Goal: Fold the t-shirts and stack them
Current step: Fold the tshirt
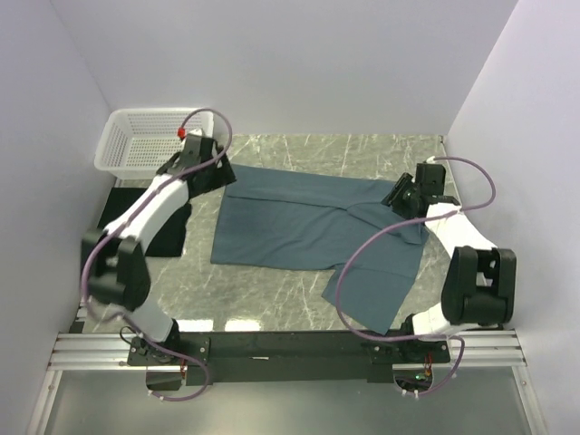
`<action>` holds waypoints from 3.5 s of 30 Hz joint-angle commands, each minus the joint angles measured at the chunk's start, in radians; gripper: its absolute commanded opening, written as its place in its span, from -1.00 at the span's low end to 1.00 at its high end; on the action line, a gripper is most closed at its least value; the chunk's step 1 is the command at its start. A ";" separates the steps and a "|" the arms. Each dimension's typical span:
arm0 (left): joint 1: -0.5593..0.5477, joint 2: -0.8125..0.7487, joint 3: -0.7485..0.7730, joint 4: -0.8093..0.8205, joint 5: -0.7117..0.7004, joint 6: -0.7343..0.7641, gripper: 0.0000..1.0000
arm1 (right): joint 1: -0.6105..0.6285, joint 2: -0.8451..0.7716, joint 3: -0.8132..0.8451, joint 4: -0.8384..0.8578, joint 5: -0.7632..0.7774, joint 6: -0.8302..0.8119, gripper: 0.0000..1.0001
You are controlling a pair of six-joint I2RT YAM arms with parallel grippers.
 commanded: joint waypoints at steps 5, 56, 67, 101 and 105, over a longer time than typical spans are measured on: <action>0.000 -0.369 -0.312 0.036 -0.094 0.079 0.88 | 0.196 -0.016 0.032 -0.122 0.335 -0.162 0.01; 0.000 -0.525 -0.462 0.075 -0.146 0.128 0.79 | 0.415 0.401 0.273 -0.098 0.889 -0.605 -1.00; 0.000 -0.523 -0.462 0.078 -0.122 0.134 0.78 | 0.437 0.267 0.169 -0.110 0.695 -0.578 -0.43; 0.000 -0.525 -0.467 0.081 -0.117 0.139 0.77 | 0.437 0.357 0.169 -0.098 0.690 -0.662 -0.66; 0.000 -0.526 -0.467 0.081 -0.120 0.139 0.77 | 0.435 0.380 0.173 -0.090 0.713 -0.671 -0.85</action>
